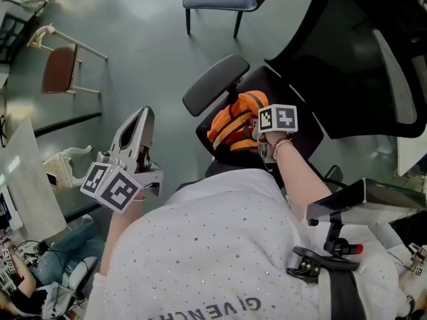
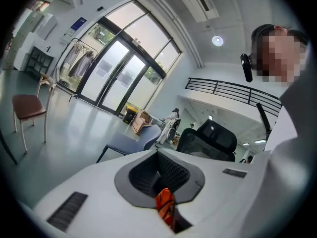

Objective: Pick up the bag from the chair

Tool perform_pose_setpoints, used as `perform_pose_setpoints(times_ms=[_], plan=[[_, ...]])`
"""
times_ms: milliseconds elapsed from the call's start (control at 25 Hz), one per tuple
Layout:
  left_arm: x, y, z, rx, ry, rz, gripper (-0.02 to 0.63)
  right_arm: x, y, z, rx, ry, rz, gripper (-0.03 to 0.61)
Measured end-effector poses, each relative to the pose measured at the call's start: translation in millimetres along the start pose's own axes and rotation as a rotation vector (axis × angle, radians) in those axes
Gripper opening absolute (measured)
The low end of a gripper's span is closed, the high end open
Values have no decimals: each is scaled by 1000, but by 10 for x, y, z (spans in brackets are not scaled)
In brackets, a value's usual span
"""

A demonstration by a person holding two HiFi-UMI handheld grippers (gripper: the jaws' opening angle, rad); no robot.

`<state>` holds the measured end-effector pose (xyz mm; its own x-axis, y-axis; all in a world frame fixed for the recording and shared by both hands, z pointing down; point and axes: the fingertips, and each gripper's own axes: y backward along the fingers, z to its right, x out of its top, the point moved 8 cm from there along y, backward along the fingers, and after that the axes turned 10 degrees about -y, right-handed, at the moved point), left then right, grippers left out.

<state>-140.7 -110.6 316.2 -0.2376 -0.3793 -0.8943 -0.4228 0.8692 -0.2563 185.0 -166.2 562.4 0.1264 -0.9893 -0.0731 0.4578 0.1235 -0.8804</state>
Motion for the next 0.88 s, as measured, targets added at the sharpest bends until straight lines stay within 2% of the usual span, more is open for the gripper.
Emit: perform_pose_setpoints(times_ms=[440,880], plan=[[-80,59,-56,-32,-22,62,3,-159,251,213,57,-121,107,28],[-159,534,-42,-100,-31,118,3,-511,638,39,151,-213,279,28]])
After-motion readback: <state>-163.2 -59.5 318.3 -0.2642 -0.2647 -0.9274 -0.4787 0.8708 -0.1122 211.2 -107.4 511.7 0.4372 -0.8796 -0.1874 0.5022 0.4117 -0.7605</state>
